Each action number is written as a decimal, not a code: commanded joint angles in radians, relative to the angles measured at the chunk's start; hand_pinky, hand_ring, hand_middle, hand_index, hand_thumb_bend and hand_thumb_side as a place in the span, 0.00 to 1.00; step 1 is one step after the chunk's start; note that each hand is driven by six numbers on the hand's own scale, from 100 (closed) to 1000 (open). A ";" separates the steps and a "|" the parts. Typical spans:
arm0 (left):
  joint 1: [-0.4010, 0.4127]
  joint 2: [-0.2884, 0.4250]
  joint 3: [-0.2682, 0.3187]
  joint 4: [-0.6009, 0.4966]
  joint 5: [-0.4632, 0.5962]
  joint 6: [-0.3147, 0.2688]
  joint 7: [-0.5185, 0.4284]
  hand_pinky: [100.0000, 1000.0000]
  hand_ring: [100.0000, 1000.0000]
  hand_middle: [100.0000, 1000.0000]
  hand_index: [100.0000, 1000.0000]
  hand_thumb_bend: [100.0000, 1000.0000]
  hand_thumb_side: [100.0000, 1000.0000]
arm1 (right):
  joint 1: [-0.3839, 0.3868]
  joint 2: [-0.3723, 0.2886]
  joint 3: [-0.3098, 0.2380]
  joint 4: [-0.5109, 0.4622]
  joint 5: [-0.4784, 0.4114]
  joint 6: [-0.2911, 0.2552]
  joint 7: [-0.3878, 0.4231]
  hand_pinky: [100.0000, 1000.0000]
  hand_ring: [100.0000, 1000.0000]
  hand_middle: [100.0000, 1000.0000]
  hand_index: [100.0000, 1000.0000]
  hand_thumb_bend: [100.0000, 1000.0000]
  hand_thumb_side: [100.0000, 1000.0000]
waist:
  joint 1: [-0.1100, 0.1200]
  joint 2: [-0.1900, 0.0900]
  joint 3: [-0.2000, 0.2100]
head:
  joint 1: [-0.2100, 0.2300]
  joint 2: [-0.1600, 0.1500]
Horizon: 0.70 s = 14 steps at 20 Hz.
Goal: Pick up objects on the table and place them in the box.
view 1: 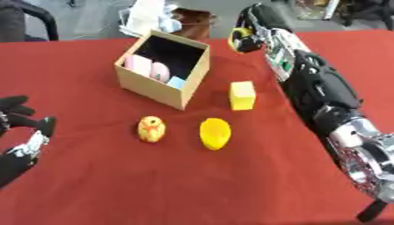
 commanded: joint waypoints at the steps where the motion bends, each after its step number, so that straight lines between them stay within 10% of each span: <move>1: -0.009 0.003 0.001 -0.008 0.007 -0.007 -0.003 0.66 0.49 0.51 0.73 0.41 0.32 | -0.038 0.031 0.013 -0.051 -0.015 -0.025 0.011 0.40 0.13 0.10 0.25 0.00 0.00 | -0.012 -0.029 0.008 | -0.011 -0.006; 9: -0.015 0.000 -0.005 -0.008 0.011 -0.010 -0.010 0.66 0.49 0.51 0.73 0.41 0.32 | -0.037 0.127 0.046 -0.070 0.013 -0.073 0.057 0.44 0.17 0.14 0.29 0.00 0.00 | -0.012 -0.028 0.031 | -0.028 -0.008; 14: -0.015 0.000 -0.005 -0.007 0.010 -0.010 -0.011 0.66 0.49 0.50 0.73 0.41 0.32 | -0.018 0.137 0.086 -0.053 0.032 -0.119 0.111 0.65 0.54 0.57 0.78 0.00 0.03 | -0.017 -0.028 0.031 | -0.027 -0.005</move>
